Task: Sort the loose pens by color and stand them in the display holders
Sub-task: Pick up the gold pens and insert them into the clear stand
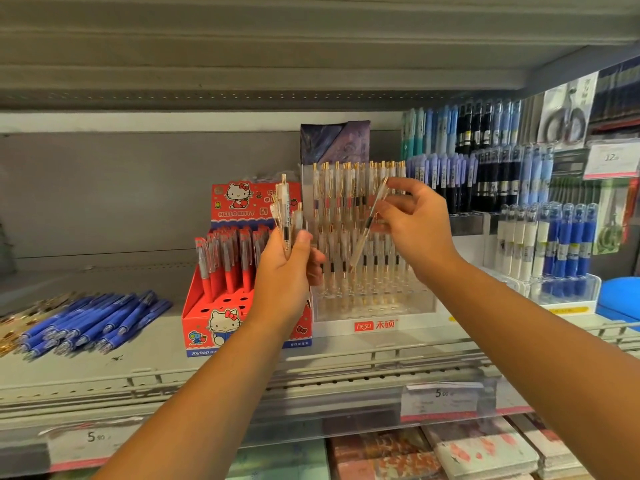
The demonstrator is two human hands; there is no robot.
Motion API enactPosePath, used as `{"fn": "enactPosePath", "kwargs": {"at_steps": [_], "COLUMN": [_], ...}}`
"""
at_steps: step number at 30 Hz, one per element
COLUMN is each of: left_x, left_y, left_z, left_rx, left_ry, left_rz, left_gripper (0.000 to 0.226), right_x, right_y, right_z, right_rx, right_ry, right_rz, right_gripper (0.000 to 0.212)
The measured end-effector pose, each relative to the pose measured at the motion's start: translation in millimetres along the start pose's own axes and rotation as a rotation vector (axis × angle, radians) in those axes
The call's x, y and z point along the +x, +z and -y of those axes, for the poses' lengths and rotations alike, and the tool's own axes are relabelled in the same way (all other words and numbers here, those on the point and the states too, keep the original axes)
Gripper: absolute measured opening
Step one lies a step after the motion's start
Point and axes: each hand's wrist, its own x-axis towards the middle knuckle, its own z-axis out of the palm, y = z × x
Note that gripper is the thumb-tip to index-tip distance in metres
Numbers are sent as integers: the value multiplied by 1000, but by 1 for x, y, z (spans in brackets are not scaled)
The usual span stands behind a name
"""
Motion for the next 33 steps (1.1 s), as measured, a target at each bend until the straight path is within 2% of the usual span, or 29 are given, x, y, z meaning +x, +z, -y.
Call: {"fn": "enactPosePath", "kwargs": {"at_steps": [5, 10, 15, 18, 21, 25, 30, 33], "left_x": [-2, -1, 0, 0, 1, 1, 0, -1], "left_y": [0, 0, 0, 1, 0, -1, 0, 0], "left_z": [-2, 0, -1, 0, 2, 2, 1, -1], "left_rx": [41, 70, -12, -57, -113, -133, -19, 12], "left_ry": [-12, -34, -55, -73, -97, -104, -99, -106], "left_rz": [55, 75, 76, 86, 103, 119, 78, 82], "left_gripper": [14, 11, 26, 30, 7, 11, 15, 18], "right_x": [-1, -4, -5, -6, -4, -6, -9, -12], "right_y": [-6, -2, 4, 4, 2, -1, -1, 0], "right_z": [-14, -25, -34, -36, -37, -41, -38, -32], "right_rx": [-119, -209, -351, -444, -479, -492, -590, -623], "right_ry": [-16, -6, 19, -18, -16, 42, -53, -123], "right_rz": [35, 123, 219, 200, 201, 244, 218, 140], "right_gripper": [36, 33, 34, 32, 31, 34, 34, 34]}}
